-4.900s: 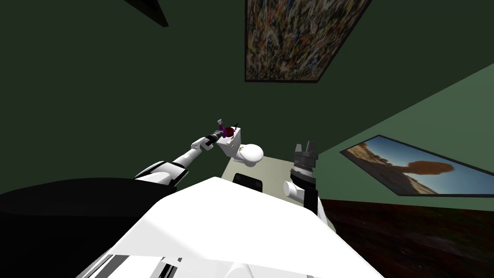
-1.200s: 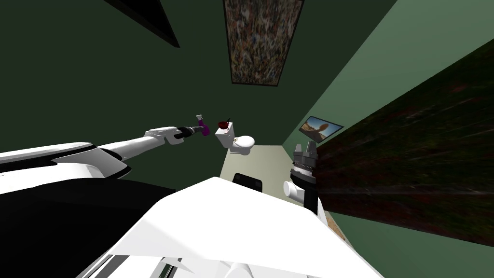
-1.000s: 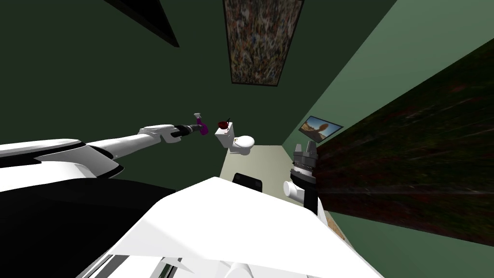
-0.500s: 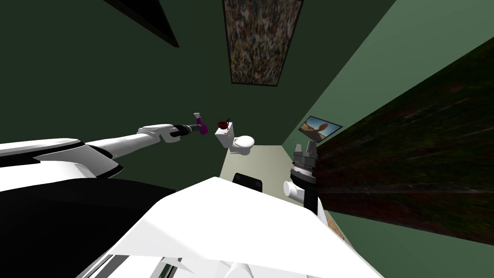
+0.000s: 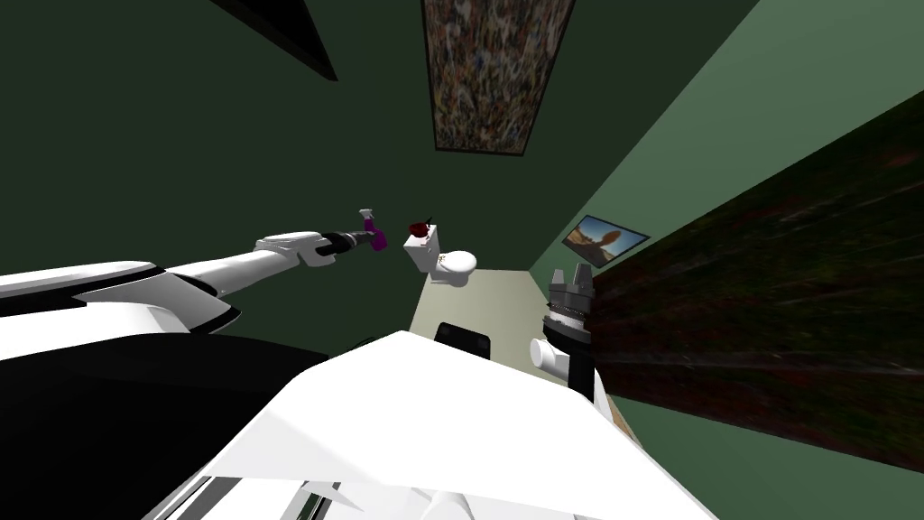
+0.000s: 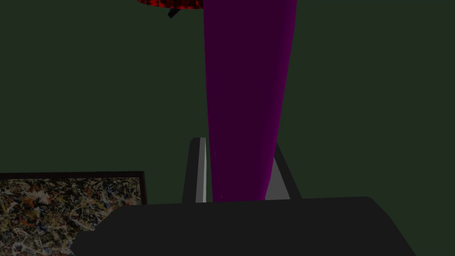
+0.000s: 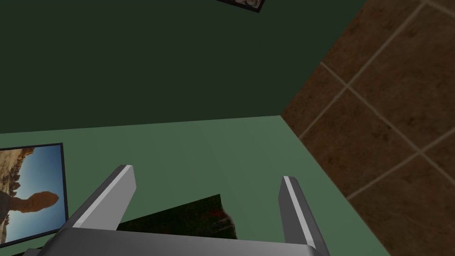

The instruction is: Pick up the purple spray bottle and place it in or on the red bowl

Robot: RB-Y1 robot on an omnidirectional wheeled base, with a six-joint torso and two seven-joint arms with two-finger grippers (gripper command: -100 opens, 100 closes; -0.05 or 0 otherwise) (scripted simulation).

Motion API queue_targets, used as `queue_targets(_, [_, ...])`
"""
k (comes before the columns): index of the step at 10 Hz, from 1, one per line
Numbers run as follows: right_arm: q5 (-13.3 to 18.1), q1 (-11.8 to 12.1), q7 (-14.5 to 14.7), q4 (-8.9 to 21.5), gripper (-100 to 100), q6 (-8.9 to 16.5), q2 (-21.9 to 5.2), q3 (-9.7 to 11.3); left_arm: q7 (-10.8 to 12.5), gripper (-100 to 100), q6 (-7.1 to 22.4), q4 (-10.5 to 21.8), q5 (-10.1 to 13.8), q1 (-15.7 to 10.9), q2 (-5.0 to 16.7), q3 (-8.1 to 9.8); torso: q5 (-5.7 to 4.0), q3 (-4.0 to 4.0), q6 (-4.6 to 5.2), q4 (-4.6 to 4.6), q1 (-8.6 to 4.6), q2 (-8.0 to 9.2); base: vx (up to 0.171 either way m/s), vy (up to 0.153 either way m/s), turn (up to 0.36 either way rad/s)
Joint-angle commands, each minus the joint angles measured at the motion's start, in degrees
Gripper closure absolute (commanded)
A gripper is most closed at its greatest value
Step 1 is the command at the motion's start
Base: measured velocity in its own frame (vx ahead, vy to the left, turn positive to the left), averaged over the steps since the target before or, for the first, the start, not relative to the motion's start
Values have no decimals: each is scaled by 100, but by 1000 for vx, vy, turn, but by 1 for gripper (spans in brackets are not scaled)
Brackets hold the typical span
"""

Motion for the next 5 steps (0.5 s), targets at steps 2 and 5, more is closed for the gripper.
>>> queue_targets(2, [0,0,0,0,0,0,1,0,-108,100,-155,285,-145,-71,-96,131,-4,4,-5,2,-19,5,-79,-211,136])
queue_targets(5, [0,1,0,0,0,0,0,0,-238,100,-439,609,-252,-129,-215,283,-11,-26,12,-4,-27,-53,50,-176,78])
